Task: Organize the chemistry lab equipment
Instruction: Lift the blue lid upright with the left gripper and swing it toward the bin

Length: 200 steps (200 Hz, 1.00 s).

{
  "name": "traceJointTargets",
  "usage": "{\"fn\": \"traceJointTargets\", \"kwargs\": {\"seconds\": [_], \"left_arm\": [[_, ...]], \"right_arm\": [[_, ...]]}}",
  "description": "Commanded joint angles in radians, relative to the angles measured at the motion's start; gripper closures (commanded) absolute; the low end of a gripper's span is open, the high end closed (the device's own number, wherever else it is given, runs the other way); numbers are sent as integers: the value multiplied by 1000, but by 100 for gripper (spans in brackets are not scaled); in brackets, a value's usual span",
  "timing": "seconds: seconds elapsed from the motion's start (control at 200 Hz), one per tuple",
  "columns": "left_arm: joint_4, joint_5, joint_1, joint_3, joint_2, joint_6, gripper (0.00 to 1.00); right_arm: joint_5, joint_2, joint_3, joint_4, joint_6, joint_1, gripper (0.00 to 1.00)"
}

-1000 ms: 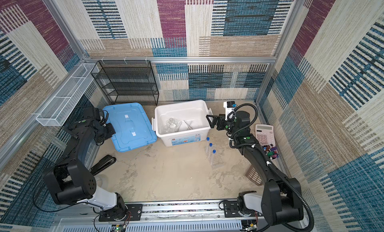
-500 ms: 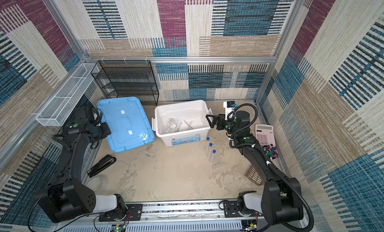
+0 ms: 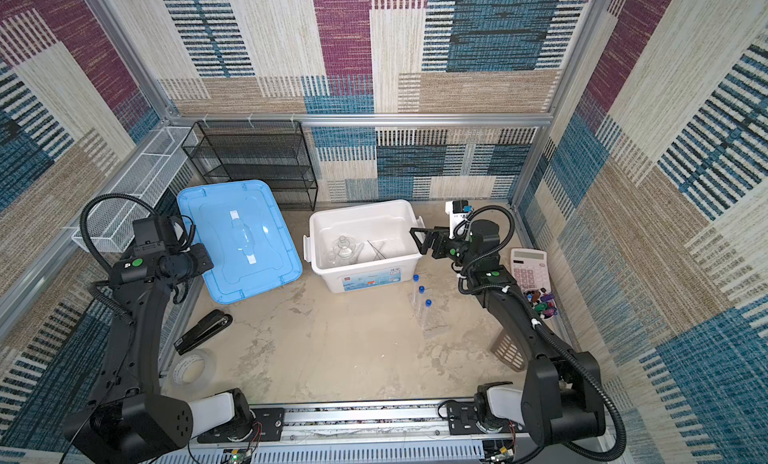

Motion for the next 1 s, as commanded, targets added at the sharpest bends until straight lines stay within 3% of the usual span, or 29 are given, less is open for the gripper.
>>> {"fn": "traceJointTargets", "kwargs": {"seconds": [0.0, 0.391, 0.861, 0.997], "left_arm": [[29, 66, 1, 2, -5, -11, 100], [40, 118, 0, 9, -40, -47, 100], [18, 99, -1, 79, -99, -53, 100], [20, 155, -2, 93, -102, -78, 100]], "right_arm": [[-34, 13, 13, 46, 22, 0, 2], [-81, 59, 44, 67, 35, 18, 4], [-89, 142, 129, 53, 19, 95, 6], [-117, 161, 139, 82, 29, 108, 5]]}}
